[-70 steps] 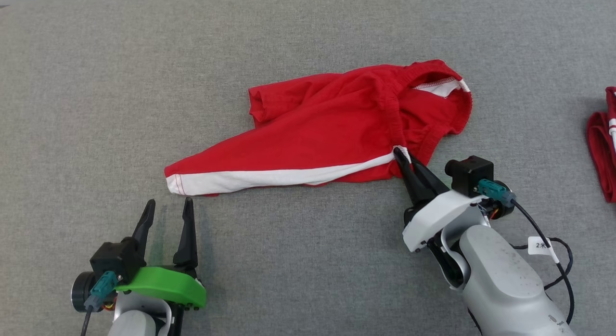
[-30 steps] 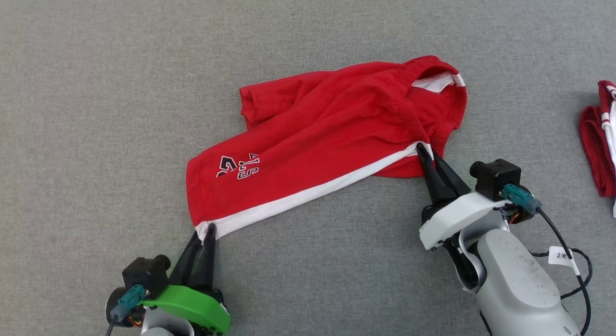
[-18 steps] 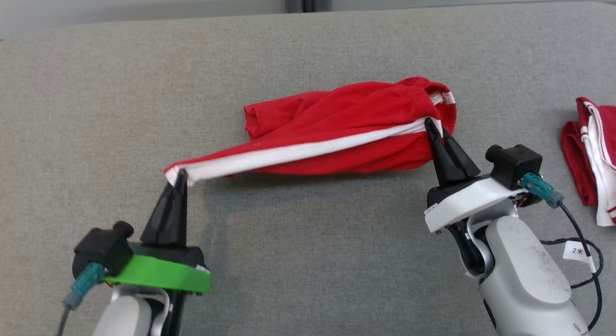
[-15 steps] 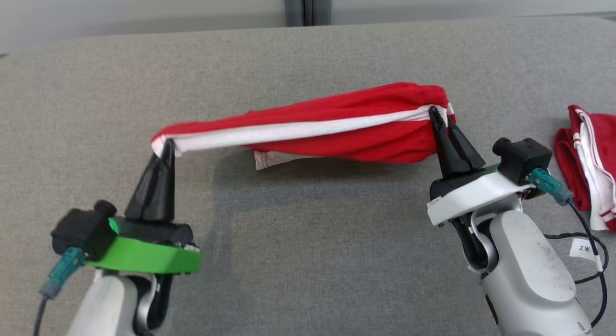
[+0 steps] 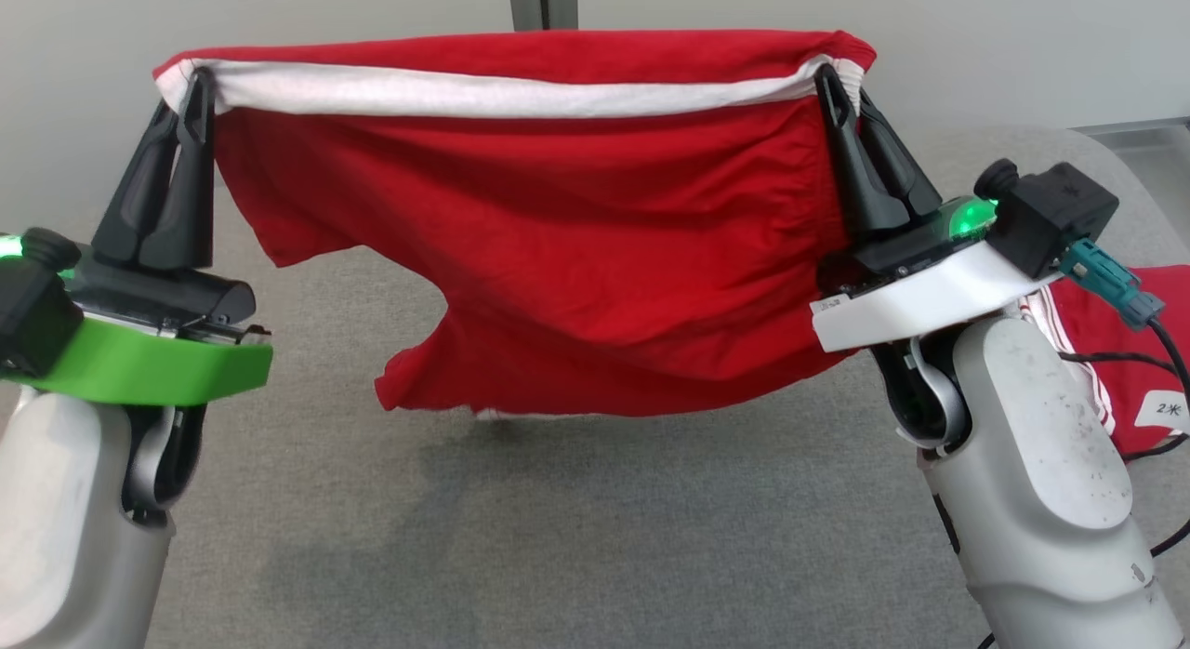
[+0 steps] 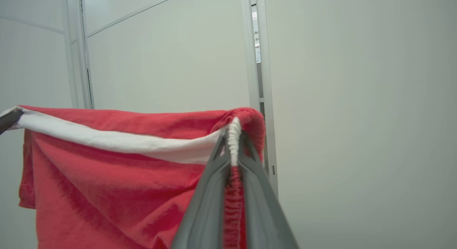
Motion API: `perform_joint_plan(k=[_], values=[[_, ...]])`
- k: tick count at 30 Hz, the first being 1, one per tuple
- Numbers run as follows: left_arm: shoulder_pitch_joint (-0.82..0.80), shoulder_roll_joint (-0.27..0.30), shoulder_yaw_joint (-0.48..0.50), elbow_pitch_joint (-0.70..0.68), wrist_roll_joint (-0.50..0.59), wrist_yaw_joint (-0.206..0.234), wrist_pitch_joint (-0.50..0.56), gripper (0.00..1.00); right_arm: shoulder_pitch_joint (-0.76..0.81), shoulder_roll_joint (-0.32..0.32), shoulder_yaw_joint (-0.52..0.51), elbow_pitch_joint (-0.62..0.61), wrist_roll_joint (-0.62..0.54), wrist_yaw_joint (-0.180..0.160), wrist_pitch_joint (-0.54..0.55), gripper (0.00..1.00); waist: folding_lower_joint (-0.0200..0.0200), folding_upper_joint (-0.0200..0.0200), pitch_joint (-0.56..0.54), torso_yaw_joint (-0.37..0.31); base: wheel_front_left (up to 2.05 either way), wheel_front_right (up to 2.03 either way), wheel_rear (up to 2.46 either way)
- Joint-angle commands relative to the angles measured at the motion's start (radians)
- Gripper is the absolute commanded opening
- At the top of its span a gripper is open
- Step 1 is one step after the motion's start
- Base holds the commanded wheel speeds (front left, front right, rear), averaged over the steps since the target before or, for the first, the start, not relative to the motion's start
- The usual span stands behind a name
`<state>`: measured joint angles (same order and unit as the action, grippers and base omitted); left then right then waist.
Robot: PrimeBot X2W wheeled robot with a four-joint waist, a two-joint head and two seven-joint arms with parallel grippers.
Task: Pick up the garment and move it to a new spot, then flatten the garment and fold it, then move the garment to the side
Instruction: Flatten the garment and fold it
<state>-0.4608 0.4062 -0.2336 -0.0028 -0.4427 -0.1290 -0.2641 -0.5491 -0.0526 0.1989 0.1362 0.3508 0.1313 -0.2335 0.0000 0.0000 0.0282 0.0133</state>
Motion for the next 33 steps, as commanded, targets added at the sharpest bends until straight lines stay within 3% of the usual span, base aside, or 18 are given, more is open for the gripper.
perform_joint_plan(k=[1, 7, 12, 17, 20, 26, 33], values=[[-0.03, 0.018, -0.009, 0.016, -0.021, -0.003, 0.001, 0.0, -0.019, -0.007, 0.002, -0.003, -0.013, -0.001, 0.017, 0.0, 0.0, 0.0, 0.03, -0.03, 0.0, 0.0, 0.0], [-0.143, 0.057, -0.049, 0.104, -0.053, -0.003, 0.001, 0.0, -0.12, -0.003, 0.012, 0.057, -0.058, -0.001, 0.041, 0.0, 0.0, 0.0, 0.156, -0.038, 0.0, 0.0, 0.0], [-0.281, 0.075, -0.048, 0.206, -0.079, -0.002, 0.0, 0.0, -0.293, -0.001, -0.021, 0.191, -0.074, -0.001, 0.004, 0.0, 0.0, 0.0, 0.272, -0.039, 0.0, 0.0, 0.0], [-0.43, 0.074, -0.005, 0.236, -0.052, -0.002, 0.0, 0.0, -0.498, -0.001, -0.036, 0.298, -0.125, -0.002, -0.03, 0.0, 0.0, 0.0, 0.35, -0.032, 0.0, 0.0, 0.0], [-0.461, 0.055, 0.029, 0.229, -0.043, 0.0, 0.0, 0.0, -0.562, -0.003, -0.068, 0.291, -0.14, -0.002, -0.031, 0.0, 0.0, 0.0, 0.365, -0.025, 0.0, 0.0, 0.0], [-0.304, -0.001, 0.087, 0.211, -0.045, 0.0, 0.0, 0.0, -0.452, -0.003, -0.068, 0.264, -0.139, -0.002, -0.032, 0.0, 0.0, 0.0, 0.341, -0.008, 0.0, 0.0, 0.0], [0.065, -0.093, 0.134, 0.237, -0.069, 0.0, 0.0, 0.0, -0.155, -0.004, 0.018, 0.282, -0.017, -0.002, -0.032, 0.0, 0.0, 0.0, 0.283, -0.017, 0.0, 0.0, 0.0]])
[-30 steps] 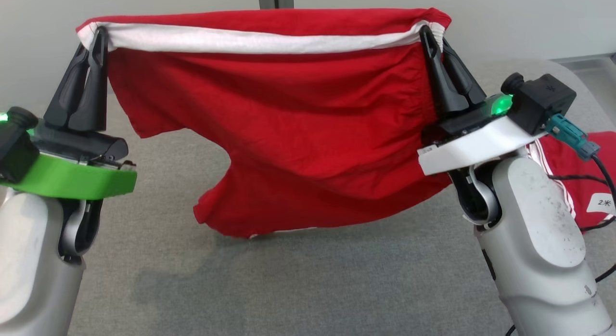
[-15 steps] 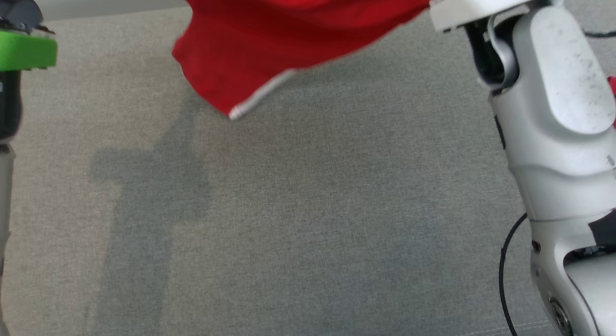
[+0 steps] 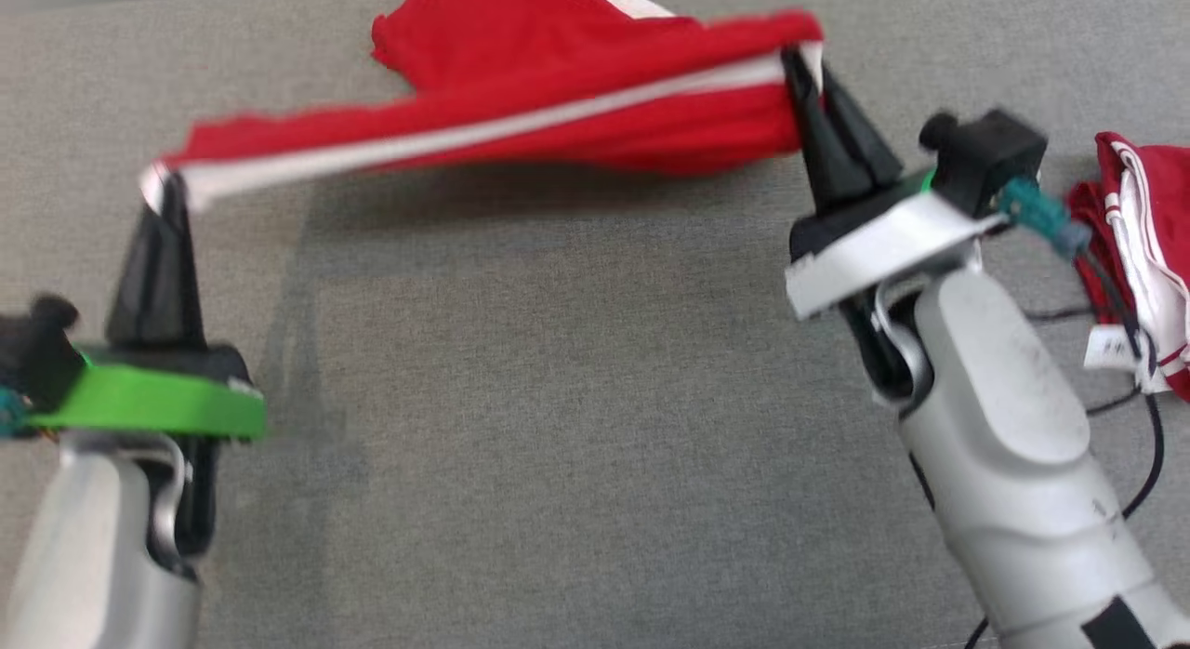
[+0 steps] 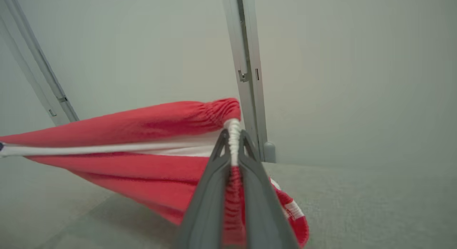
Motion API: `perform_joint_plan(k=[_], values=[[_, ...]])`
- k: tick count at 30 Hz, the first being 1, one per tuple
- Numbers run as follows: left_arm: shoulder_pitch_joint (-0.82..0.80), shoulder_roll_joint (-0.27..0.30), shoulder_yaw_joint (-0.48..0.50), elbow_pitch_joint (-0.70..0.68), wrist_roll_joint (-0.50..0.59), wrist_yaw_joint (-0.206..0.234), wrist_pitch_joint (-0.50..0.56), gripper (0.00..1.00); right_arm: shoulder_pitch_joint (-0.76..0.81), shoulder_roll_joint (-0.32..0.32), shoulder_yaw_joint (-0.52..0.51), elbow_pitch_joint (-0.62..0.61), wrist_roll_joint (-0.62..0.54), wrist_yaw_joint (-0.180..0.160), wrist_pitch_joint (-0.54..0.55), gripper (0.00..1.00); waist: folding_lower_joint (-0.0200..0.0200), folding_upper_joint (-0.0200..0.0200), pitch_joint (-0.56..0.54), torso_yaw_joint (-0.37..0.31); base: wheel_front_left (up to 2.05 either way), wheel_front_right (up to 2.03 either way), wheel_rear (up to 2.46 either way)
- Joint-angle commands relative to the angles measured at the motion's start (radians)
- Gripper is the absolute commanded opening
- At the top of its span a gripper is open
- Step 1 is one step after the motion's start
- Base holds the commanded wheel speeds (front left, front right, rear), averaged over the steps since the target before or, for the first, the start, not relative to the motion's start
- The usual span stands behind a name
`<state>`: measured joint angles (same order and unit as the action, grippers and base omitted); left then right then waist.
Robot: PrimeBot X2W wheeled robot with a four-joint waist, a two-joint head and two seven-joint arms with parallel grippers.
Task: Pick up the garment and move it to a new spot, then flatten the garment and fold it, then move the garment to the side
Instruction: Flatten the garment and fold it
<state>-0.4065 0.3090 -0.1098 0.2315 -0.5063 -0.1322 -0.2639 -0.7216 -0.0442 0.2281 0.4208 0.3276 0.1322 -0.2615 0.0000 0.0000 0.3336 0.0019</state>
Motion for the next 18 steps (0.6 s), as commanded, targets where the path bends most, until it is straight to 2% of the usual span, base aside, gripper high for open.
perform_joint_plan(k=[1, 8, 18], values=[[0.049, -0.001, 0.007, 0.012, -0.006, 0.003, 0.0, 0.0, 0.055, -0.013, -0.007, -0.008, 0.018, -0.003, -0.004, 0.0, 0.0, 0.0, -0.029, -0.005, 0.0, 0.0, 0.0], [0.29, -0.09, 0.044, 0.056, 0.012, 0.004, 0.0, 0.0, 0.345, -0.013, -0.009, -0.058, 0.076, -0.004, -0.004, 0.0, 0.0, 0.0, -0.108, 0.004, 0.0, 0.0, 0.0], [0.504, -0.178, 0.103, 0.079, 0.075, 0.004, 0.0, 0.0, 0.63, -0.012, 0.04, -0.089, 0.068, -0.004, -0.004, 0.0, 0.0, 0.0, -0.237, -0.014, 0.0, 0.0, 0.0]])
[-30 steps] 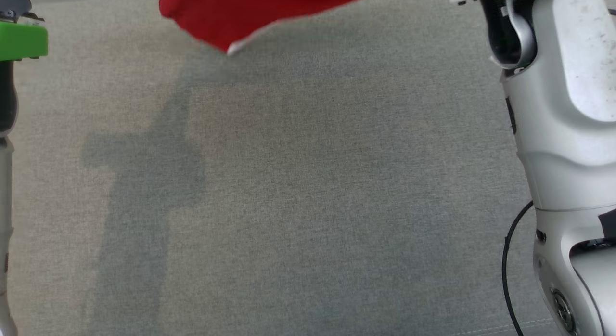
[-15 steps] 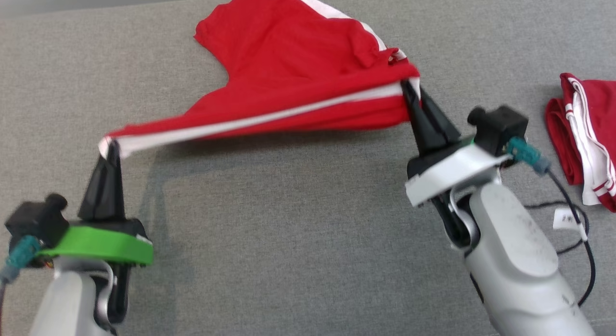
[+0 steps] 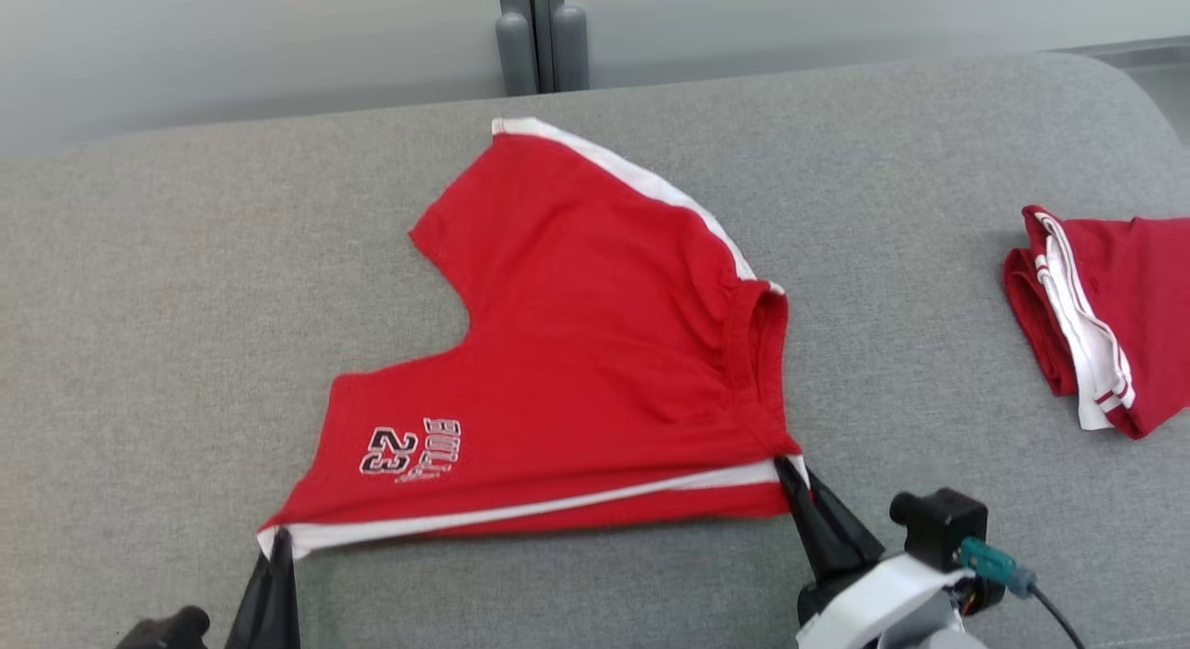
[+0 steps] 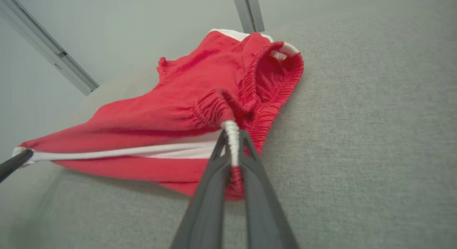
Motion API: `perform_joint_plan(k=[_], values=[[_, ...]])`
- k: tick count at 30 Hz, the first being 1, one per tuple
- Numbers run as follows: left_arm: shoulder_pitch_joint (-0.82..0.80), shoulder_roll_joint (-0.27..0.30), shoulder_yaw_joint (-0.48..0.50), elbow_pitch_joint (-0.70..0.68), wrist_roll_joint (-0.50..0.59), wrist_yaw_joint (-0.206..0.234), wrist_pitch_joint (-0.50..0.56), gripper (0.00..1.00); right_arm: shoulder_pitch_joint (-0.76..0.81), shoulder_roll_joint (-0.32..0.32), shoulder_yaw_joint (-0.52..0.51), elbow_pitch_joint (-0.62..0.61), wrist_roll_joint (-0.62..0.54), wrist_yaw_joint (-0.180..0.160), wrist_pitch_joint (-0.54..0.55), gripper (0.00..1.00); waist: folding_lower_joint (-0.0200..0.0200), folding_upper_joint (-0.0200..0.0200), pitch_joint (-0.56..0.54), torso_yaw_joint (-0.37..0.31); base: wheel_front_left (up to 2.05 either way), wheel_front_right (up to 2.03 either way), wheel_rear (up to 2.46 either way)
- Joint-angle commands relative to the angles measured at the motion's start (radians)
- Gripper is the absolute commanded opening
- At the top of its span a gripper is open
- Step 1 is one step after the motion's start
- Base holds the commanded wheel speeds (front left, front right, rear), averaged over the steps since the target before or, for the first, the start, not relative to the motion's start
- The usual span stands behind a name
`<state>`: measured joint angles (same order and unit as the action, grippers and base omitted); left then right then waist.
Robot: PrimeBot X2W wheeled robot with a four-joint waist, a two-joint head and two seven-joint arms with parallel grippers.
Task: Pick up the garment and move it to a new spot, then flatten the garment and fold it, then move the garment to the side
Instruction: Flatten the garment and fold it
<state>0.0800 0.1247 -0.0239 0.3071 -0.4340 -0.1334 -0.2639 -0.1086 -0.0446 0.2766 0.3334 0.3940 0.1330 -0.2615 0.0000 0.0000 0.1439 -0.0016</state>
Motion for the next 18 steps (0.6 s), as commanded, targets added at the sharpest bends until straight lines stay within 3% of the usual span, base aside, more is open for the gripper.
perform_joint_plan(k=[1, 9, 18], values=[[0.041, 0.001, 0.02, 0.005, 0.011, 0.005, 0.0, 0.0, 0.045, -0.011, -0.003, -0.004, 0.006, -0.004, -0.004, 0.0, 0.0, 0.0, -0.06, -0.013, 0.0, 0.0, 0.0], [0.125, -0.023, 0.022, -0.047, 0.052, 0.005, 0.0, 0.0, 0.162, -0.01, 0.022, -0.052, 0.009, -0.004, -0.004, 0.0, 0.0, 0.0, -0.083, -0.032, 0.0, 0.0, 0.0], [-0.137, 0.03, -0.042, -0.115, 0.039, 0.004, 0.0, 0.0, 0.034, -0.009, 0.037, -0.135, 0.12, -0.003, -0.004, 0.0, 0.0, 0.0, 0.049, -0.062, 0.0, 0.0, 0.0]])
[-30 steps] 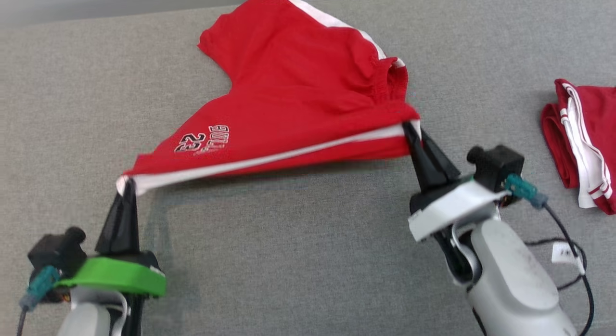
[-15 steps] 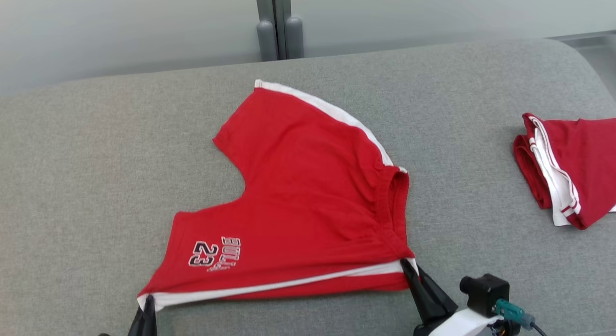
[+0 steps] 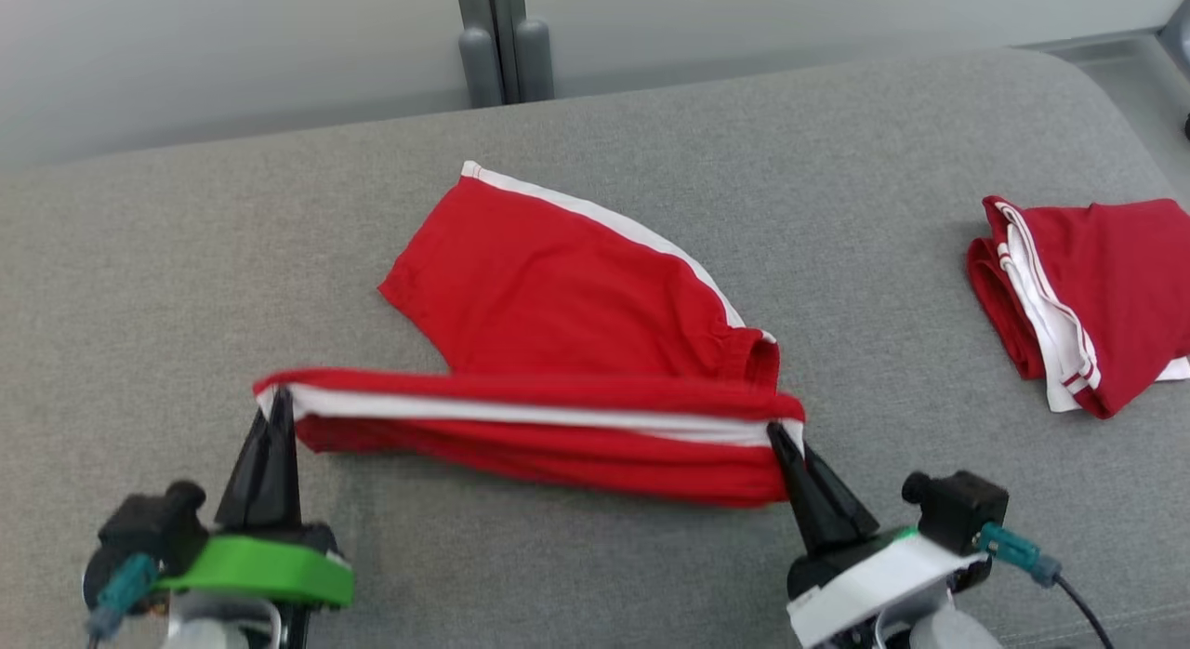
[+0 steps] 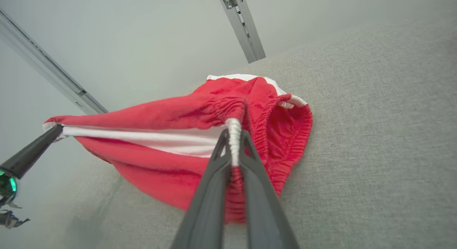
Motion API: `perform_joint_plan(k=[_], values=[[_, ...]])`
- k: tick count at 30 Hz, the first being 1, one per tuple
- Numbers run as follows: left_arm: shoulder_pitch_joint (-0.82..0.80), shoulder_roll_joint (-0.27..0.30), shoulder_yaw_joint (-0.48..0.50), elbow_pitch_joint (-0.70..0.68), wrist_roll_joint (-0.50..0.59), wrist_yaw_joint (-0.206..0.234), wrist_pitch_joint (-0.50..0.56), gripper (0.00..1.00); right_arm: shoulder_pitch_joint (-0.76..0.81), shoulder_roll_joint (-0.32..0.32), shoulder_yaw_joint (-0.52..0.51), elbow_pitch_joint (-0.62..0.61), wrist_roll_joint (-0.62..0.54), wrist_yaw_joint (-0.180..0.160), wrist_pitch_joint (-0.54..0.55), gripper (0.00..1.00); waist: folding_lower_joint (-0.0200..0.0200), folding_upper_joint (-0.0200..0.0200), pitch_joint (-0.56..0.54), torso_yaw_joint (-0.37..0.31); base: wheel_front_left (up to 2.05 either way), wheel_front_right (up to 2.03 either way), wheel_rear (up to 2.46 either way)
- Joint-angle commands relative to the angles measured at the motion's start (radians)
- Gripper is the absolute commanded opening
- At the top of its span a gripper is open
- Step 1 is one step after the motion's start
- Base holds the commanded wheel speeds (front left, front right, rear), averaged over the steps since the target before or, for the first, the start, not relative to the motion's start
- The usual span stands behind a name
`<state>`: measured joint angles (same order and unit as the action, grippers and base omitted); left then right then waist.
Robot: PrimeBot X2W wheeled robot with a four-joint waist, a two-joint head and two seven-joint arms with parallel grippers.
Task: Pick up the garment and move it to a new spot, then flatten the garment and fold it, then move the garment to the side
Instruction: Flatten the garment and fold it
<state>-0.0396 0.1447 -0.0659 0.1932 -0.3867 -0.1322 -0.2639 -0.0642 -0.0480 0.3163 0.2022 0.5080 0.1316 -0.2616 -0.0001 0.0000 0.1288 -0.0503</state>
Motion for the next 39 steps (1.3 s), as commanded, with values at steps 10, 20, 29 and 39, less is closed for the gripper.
perform_joint_plan(k=[10, 20, 29, 39], values=[[-0.396, 0.132, -0.139, 0.107, -0.051, 0.003, 0.0, 0.0, -0.216, -0.005, 0.013, -0.044, 0.147, -0.002, -0.004, 0.0, 0.0001, 0.0, 0.271, -0.076, 0.0, 0.0, 0.0], [-0.625, 0.237, -0.252, 0.21, -0.081, 0.003, 0.0, 0.0, -0.311, -0.005, 0.037, -0.088, 0.237, -0.002, -0.004, 0.0, 0.0001, 0.0, 0.419, -0.142, 0.0, 0.0, 0.0], [-0.746, 0.293, -0.306, 0.284, -0.079, 0.003, 0.0, 0.0, -0.333, -0.004, 0.088, -0.114, 0.283, -0.002, -0.004, 0.0, 0.0001, 0.0, 0.467, -0.196, 0.0, 0.0, 0.0], [-0.826, 0.306, -0.36, 0.378, -0.075, 0.003, 0.0, 0.0, -0.308, -0.005, 0.108, -0.119, 0.293, -0.002, -0.004, 0.0, 0.0001, 0.0, 0.472, -0.217, 0.0, 0.0, 0.0]])
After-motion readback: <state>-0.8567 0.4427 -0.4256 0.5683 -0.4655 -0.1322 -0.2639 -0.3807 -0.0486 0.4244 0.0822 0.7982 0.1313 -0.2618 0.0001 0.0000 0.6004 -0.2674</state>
